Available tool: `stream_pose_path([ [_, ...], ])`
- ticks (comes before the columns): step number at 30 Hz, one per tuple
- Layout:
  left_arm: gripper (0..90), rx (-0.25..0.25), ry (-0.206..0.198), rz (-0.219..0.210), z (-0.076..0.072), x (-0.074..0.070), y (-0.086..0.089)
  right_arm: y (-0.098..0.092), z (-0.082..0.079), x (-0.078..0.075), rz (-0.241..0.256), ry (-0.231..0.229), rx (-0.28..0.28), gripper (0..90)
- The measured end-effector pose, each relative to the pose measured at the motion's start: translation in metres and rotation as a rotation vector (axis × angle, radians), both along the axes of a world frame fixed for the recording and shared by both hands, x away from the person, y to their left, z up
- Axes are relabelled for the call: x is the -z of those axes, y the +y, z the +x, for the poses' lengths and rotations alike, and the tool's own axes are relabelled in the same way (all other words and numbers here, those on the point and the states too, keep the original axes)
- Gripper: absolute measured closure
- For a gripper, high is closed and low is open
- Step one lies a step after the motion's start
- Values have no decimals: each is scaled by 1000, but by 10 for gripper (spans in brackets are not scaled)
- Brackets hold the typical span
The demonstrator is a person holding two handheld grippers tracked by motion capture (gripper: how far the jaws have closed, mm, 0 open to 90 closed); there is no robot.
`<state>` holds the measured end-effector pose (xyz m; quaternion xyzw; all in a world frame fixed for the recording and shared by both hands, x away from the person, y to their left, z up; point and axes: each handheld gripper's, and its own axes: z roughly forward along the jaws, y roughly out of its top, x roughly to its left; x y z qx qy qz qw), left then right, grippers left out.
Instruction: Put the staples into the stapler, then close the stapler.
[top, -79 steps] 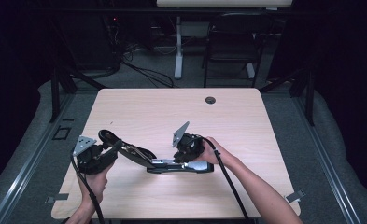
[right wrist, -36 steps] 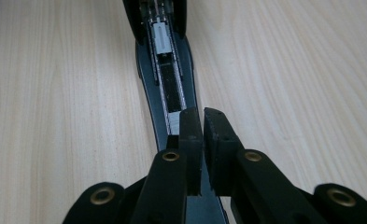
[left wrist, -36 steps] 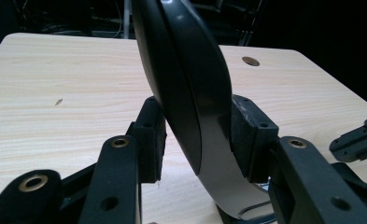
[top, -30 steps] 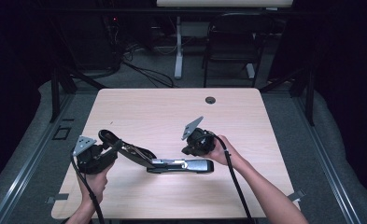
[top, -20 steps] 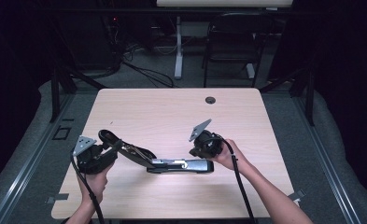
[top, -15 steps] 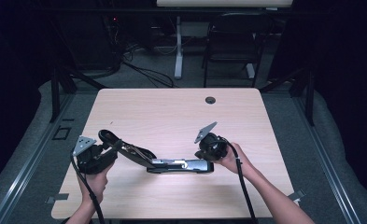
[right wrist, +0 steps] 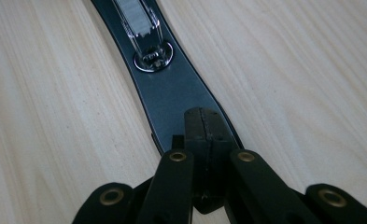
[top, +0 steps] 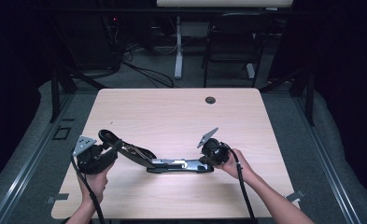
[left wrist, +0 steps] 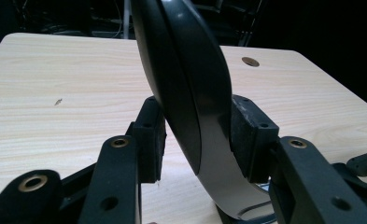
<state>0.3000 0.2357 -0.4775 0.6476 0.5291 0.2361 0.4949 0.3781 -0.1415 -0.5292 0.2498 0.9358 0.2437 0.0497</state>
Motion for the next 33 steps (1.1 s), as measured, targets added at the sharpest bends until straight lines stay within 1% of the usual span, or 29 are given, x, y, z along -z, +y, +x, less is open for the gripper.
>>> stream_pose_path([
  [1, 584, 0, 0, 1, 0, 0, 0, 1, 0, 2, -3, 12, 0, 900],
  [2, 583, 0, 1, 1, 0, 0, 0, 1, 0, 3, -23, 8, -4, 900],
  [3, 583, 0, 2, 2, 0, 0, 0, 2, 1, 5, -17, 14, -4, 900],
  [5, 583, 1, 3, 0, 0, 1, 0, 2, 1, 7, -22, 21, -2, 900],
  [8, 583, 4, 6, 1, 0, 1, 0, 2, 2, 10, -45, 26, -7, 900],
  [12, 582, 7, 12, 4, 0, 0, 0, 2, 2, 10, -45, 30, -6, 900],
  [14, 577, 9, 11, 3, 0, 1, -1, 2, 2, 10, -59, 28, -11, 900],
  [15, 573, 11, 9, 4, 0, 1, -2, 2, 2, 10, -48, 32, -9, 900],
  [20, 551, 23, 18, 5, 1, 3, -5, 1, 3, 10, -45, 39, -3, 900],
  [23, 541, 33, 25, 13, 1, 4, -7, 1, 3, 11, -30, 45, 4, 900],
  [25, 535, 38, 32, 15, 2, 5, -8, 1, 2, 11, -29, 42, 4, 900],
  [26, 535, 40, 35, 16, 2, 5, -8, 0, 2, 10, -43, 38, 1, 900],
  [27, 535, 38, 33, 14, 2, 6, -9, 0, 2, 11, -30, 41, 8, 900],
  [28, 535, 43, 39, 13, 2, 6, -9, 0, 2, 11, -31, 43, 9, 900],
  [33, 539, 45, 30, -1, 2, 7, -10, 0, 3, 11, -28, 45, 9, 900],
])
